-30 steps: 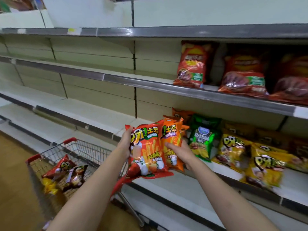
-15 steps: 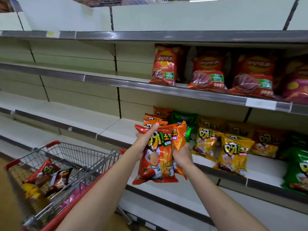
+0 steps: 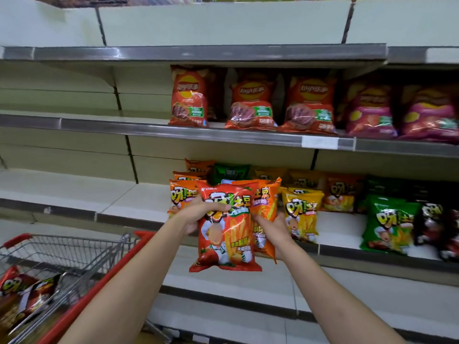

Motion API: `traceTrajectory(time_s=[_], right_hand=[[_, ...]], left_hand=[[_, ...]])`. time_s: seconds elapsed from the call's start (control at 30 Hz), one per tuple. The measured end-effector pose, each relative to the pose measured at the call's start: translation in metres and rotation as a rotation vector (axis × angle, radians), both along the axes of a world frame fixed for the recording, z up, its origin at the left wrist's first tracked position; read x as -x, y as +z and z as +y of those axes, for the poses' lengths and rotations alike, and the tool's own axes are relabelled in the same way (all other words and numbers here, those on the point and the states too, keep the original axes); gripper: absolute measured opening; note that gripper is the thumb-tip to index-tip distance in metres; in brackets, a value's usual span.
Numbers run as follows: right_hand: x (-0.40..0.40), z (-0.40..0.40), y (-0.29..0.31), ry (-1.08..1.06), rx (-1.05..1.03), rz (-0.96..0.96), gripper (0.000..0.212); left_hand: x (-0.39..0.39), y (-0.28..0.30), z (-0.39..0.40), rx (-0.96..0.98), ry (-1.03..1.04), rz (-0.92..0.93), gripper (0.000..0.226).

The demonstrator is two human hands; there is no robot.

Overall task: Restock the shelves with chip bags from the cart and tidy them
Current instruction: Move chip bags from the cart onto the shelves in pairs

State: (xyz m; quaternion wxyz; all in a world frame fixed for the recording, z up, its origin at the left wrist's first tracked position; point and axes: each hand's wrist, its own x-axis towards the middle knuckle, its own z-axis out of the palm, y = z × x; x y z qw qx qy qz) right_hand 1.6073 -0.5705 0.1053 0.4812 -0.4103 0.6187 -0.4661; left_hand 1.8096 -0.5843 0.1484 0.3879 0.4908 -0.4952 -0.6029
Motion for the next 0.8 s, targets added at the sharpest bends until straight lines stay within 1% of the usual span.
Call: traceTrajectory(time_s=[0.03, 0.1, 0.23, 0.33, 0.37, 0.4, 0.47, 0.5, 0.6, 0.63, 0.7, 0.73, 0.8], right_hand=[[0.011, 0.001, 0.000, -0.019, 0.007, -0.014, 0.071], [0.031, 0.005, 0.002, -0.046, 0.010, -0.028, 0.070], [0.065, 0.008, -0.004, -0.063, 0.009, -0.162, 0.057], [0.086, 0.014, -0.009, -0.075, 0.009, -0.215, 0.064], [0.093, 0.017, -0.011, -0.089, 0.003, -0.213, 0.064], [0.100, 0.019, -0.012, -0.103, 0.002, -0.217, 0.061], [0.112, 0.024, -0.015, -0.134, -0.002, -0.222, 0.056], [0.118, 0.026, -0.017, -0.151, -0.007, -0.218, 0.054], [0.137, 0.030, -0.021, -0.236, 0.007, -0.194, 0.052], [0.144, 0.031, -0.022, -0.268, 0.015, -0.183, 0.052], [0.158, 0.032, -0.025, -0.329, 0.021, -0.161, 0.053], [0.166, 0.033, -0.027, -0.348, 0.020, -0.152, 0.053], [0.178, 0.033, -0.032, -0.368, 0.005, -0.127, 0.054]], left_hand=[[0.007, -0.002, -0.002, 0.002, -0.005, 0.004, 0.082], [0.020, -0.006, -0.007, 0.004, -0.006, 0.027, 0.077], [0.046, -0.015, -0.014, -0.002, 0.021, 0.057, 0.056], [0.069, -0.021, -0.019, -0.034, -0.010, 0.072, 0.061], [0.077, -0.022, -0.018, -0.049, -0.034, 0.069, 0.060], [0.084, -0.024, -0.018, -0.068, -0.057, 0.085, 0.064], [0.098, -0.032, -0.022, -0.088, -0.090, 0.084, 0.089], [0.106, -0.033, -0.023, -0.083, -0.110, 0.088, 0.090], [0.130, -0.034, -0.026, -0.061, -0.113, 0.091, 0.062], [0.137, -0.034, -0.028, -0.063, -0.123, 0.093, 0.063], [0.150, -0.037, -0.033, -0.058, -0.164, 0.091, 0.076], [0.157, -0.039, -0.035, -0.057, -0.182, 0.086, 0.078], [0.168, -0.045, -0.042, -0.061, -0.195, 0.093, 0.070]])
